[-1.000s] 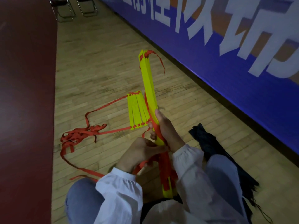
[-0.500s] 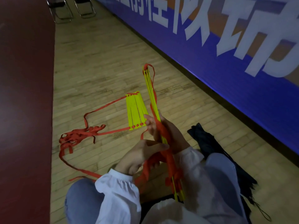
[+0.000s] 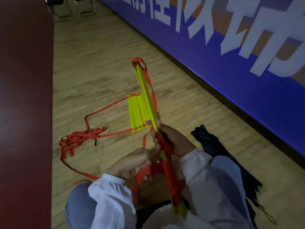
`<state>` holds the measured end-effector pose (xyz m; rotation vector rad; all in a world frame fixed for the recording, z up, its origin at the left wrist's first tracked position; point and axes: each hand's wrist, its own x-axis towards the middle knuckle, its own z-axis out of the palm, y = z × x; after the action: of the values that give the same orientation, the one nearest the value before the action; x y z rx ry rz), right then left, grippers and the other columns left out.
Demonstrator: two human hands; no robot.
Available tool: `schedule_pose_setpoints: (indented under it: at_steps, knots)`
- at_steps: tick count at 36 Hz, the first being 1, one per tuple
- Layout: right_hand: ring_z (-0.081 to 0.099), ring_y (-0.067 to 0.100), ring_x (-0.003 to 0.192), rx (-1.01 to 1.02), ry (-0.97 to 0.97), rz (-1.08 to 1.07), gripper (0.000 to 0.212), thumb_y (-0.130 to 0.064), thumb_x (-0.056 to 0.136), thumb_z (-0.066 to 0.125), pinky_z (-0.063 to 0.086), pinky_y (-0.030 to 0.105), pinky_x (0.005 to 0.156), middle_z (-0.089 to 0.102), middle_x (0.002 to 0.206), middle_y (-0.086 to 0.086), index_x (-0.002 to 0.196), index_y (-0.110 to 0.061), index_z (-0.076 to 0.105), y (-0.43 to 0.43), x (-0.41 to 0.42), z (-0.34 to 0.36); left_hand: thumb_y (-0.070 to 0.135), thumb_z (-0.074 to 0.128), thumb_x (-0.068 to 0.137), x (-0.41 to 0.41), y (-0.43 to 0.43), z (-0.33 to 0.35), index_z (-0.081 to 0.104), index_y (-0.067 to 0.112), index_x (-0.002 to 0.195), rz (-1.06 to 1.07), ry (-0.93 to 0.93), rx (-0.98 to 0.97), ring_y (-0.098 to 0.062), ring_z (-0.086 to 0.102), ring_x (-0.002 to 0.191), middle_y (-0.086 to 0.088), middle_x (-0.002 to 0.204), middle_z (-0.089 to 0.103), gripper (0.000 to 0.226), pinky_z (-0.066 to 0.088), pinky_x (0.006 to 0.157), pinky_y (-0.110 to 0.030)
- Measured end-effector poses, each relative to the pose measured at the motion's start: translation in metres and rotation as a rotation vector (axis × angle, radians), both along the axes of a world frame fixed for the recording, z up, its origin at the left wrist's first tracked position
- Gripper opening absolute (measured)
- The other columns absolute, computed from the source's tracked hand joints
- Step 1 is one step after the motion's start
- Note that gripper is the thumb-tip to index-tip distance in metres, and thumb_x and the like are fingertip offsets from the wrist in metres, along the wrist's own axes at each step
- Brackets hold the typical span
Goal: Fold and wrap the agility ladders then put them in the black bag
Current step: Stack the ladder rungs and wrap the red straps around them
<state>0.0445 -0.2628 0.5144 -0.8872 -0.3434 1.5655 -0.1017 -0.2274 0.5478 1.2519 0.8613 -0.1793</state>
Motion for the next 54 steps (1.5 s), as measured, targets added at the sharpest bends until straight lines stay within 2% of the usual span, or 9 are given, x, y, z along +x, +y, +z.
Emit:
schedule_pose_setpoints:
  at_steps: [7,11,19,25,32,36,41,45,54]
  knots:
    - [0.058,0.014,0.048,0.059,-0.19,-0.02,0.024,-0.026,0.104,0.034,0.049,0.022,0.046,0.058,0.062,0.003,0.11,-0.014,0.054,0.007,0.0,0.003,0.027,0.059,0.091,0.002,0.004,-0.003,0.062,0.016,0.049,0.018,-0.078,0.09,-0.01,0.053,0.031,-0.001,0.042,0.058,0.043,0.041,0.032,-0.017]
    - [0.057,0.02,0.051,0.068,-0.407,-0.104,0.018,-0.024,0.102,0.043,0.05,0.027,0.049,0.057,0.068,0.013,0.093,-0.011,0.052,0.011,-0.004,-0.002,0.019,0.066,0.088,0.006,0.003,-0.001,0.068,0.003,0.08,0.042,-0.12,0.147,-0.012,0.056,0.036,-0.007,0.058,0.067,0.018,0.042,0.034,-0.018]
    - [0.058,0.024,0.052,0.063,-0.682,-0.229,0.026,-0.019,0.1,0.049,0.049,0.032,0.058,0.06,0.064,0.016,0.09,0.003,0.057,0.019,-0.003,-0.008,0.005,0.066,0.086,0.012,-0.003,0.001,0.065,-0.001,0.084,0.102,-0.214,0.111,-0.01,0.056,0.038,-0.005,0.055,0.064,0.007,0.04,0.036,-0.017]
    - [0.063,0.037,0.082,-0.01,-0.86,-0.295,0.057,-0.058,0.075,0.056,0.049,0.048,0.08,0.067,0.085,0.023,0.095,-0.005,0.065,0.023,0.001,-0.016,0.007,0.069,0.084,0.01,0.001,-0.002,0.068,-0.003,0.075,0.081,-0.198,0.159,-0.012,0.053,0.038,-0.014,0.058,0.063,0.013,0.039,0.038,-0.017]
    - [0.062,0.011,0.054,0.013,-0.615,-0.171,0.022,-0.017,0.1,0.048,0.048,0.021,0.054,0.062,0.072,0.015,0.109,0.0,0.057,0.012,0.007,-0.009,0.003,0.065,0.086,0.011,-0.005,-0.006,0.069,-0.002,0.086,0.071,-0.247,0.105,-0.01,0.055,0.039,-0.005,0.059,0.068,0.006,0.04,0.038,-0.017]
    - [0.066,0.025,0.097,-0.046,-0.45,-0.147,0.033,-0.03,0.088,0.061,0.051,0.039,0.09,0.067,0.11,0.018,0.113,-0.009,0.064,0.016,0.008,-0.008,-0.003,0.063,0.085,0.011,-0.006,-0.01,0.068,-0.004,0.09,0.103,-0.286,0.029,-0.01,0.058,0.04,-0.006,0.063,0.069,0.007,0.041,0.038,-0.016]
    - [0.071,0.025,0.083,0.051,0.257,-0.106,0.051,-0.038,0.095,0.039,0.059,0.032,0.072,0.069,0.103,0.015,0.109,0.003,0.067,0.008,0.008,0.005,-0.005,0.06,0.085,0.01,-0.008,-0.017,0.069,-0.002,0.089,0.066,-0.317,0.004,-0.01,0.06,0.043,-0.007,0.067,0.071,0.009,0.045,0.039,-0.017]
    - [0.049,0.006,0.047,0.067,0.162,0.02,0.064,-0.057,0.095,0.024,0.043,0.017,0.045,0.061,0.071,0.0,0.115,-0.007,0.058,0.006,0.007,0.01,-0.01,0.056,0.087,0.011,-0.01,-0.021,0.066,-0.004,0.084,-0.005,-0.331,-0.012,-0.008,0.062,0.045,-0.004,0.06,0.069,0.012,0.046,0.041,-0.016]
    - [0.032,0.005,0.039,0.079,0.189,0.012,0.058,-0.055,0.098,0.02,0.028,0.016,0.038,0.037,0.056,-0.002,0.11,-0.008,0.052,0.002,0.008,0.01,0.015,0.063,0.092,0.015,0.012,-0.049,0.062,-0.007,0.111,-0.144,-0.093,0.03,-0.01,0.062,0.046,-0.01,0.073,0.069,0.029,0.05,0.043,-0.02]
